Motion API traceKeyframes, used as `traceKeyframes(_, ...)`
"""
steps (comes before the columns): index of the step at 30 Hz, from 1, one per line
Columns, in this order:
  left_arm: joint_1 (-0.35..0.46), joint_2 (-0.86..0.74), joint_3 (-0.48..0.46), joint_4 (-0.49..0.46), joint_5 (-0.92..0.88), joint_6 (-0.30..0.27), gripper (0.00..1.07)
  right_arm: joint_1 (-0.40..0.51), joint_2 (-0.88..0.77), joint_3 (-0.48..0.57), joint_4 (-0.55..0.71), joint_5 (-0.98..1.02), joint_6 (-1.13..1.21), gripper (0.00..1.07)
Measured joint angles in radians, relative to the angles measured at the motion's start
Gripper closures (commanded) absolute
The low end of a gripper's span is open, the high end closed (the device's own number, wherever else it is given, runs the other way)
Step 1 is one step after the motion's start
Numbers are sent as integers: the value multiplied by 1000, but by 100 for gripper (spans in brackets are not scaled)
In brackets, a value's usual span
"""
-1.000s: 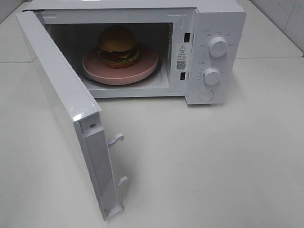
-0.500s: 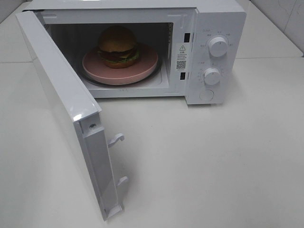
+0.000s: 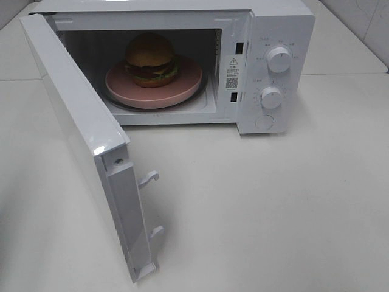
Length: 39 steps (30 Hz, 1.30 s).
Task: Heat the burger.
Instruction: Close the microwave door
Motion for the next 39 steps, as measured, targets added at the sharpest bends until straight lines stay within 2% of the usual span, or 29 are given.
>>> traceKeyframes(4,0,92,0,0,-96,-30,107,0,0,0,0,0,0,62)
traceKeyframes(8,0,258,0,6,-249,-65,107,0,0,0,0,0,0,62)
traceKeyframes(15,0,478,0,31,-456,-88,107,0,0,0,0,0,0,62)
traceKeyframes(16,0,548,0,65,-530,-110,107,0,0,0,0,0,0,62)
traceKeyframes(17,0,548,0,65,-530,-110,107,0,0,0,0,0,0,62)
traceKeyframes(18,0,624,0,121,-594,-148,107,0,0,0,0,0,0,62)
traceKeyframes(19,0,624,0,121,-594,-148,107,0,0,0,0,0,0,62)
traceKeyframes(20,0,695,2,175,-645,-187,107,0,0,0,0,0,0,62)
traceKeyframes(22,0,721,2,198,-665,-199,107,0,0,0,0,0,0,62)
traceKeyframes(23,0,775,2,244,-707,-219,107,0,0,0,0,0,0,62)
traceKeyframes(25,0,793,0,258,-721,-228,107,0,0,0,0,0,0,62)
traceKeyframes(26,0,829,-14,297,-731,-238,107,0,0,0,0,0,0,62)
traceKeyframes(35,-5,931,-95,403,-747,-240,107,0,0,0,0,0,0,62)
traceKeyframes(39,-58,985,-120,416,-747,-241,107,0,0,0,0,0,0,62)
